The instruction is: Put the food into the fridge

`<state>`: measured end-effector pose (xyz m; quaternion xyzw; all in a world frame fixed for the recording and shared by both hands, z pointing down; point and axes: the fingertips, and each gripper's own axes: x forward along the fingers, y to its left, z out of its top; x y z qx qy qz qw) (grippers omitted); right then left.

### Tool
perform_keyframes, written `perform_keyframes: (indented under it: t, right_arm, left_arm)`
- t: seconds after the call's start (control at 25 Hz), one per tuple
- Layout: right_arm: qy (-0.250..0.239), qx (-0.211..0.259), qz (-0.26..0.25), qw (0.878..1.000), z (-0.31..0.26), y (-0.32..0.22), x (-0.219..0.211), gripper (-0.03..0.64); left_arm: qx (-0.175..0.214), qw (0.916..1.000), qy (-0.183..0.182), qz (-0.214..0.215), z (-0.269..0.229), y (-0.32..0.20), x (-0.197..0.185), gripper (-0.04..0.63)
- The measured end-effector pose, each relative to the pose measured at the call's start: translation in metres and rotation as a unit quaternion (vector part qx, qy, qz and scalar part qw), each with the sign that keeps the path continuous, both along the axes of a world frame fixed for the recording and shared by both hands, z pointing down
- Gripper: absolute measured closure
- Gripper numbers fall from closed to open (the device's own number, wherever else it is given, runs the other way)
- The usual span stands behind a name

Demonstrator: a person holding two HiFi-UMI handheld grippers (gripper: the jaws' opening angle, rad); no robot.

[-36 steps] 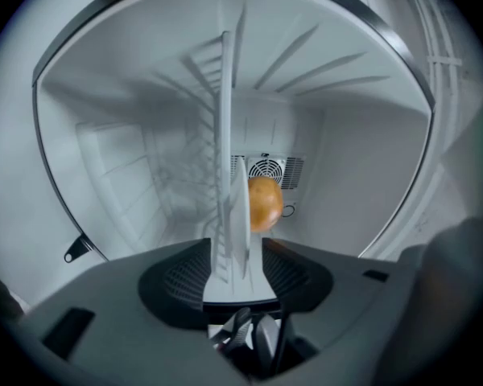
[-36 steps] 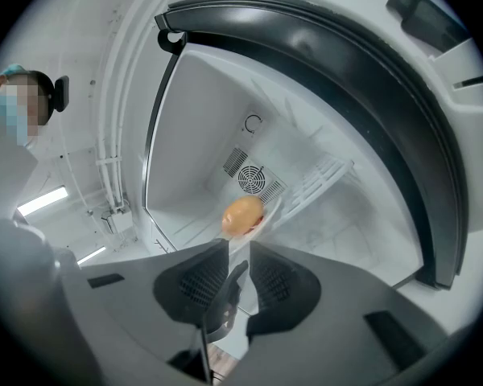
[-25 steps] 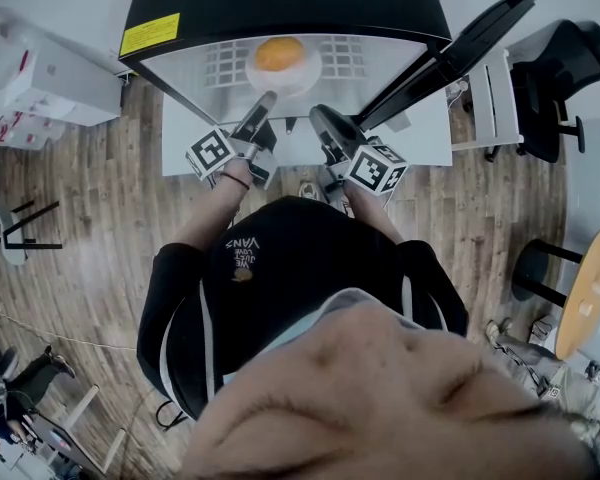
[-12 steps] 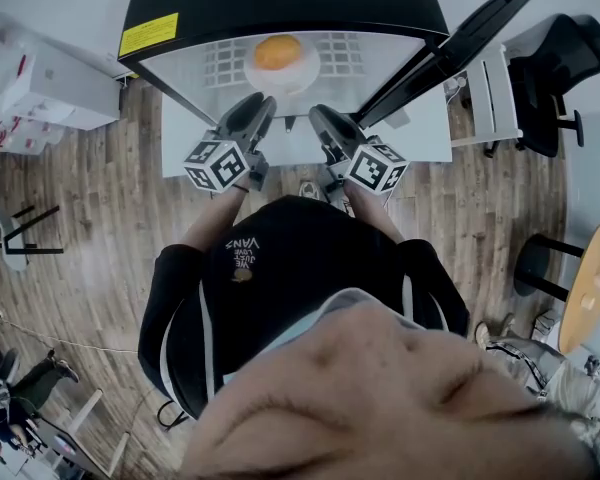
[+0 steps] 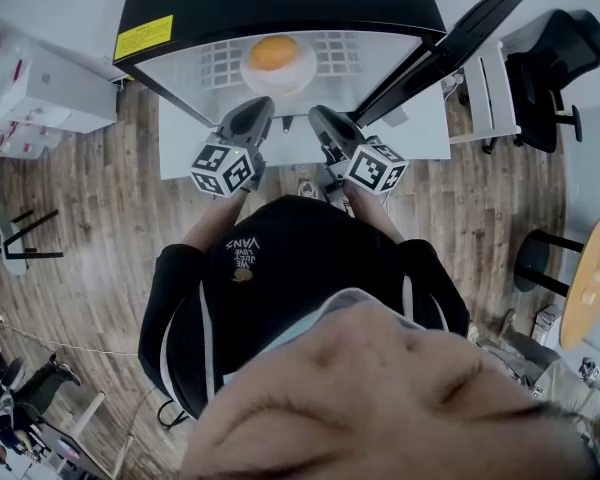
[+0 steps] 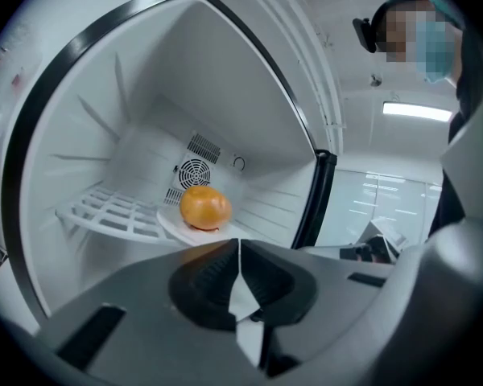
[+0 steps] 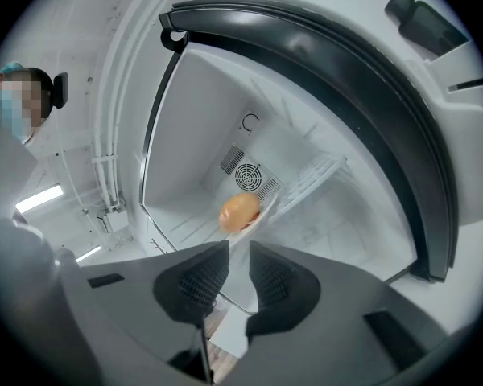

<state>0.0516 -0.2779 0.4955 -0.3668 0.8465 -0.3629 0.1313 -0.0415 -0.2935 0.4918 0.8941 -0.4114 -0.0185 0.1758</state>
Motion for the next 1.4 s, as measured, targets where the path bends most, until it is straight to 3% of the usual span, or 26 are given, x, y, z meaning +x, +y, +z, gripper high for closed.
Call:
perform_keyframes:
  t: [1.4]
  right_arm:
    - [0.006, 0.011, -0.008, 1.0, -0.004, -0.03, 0.011, 0.546]
  left_arm:
    - [-0.013, 0.9996, 0.009, -0.025, 0.008, -0.043, 0.005, 0.574]
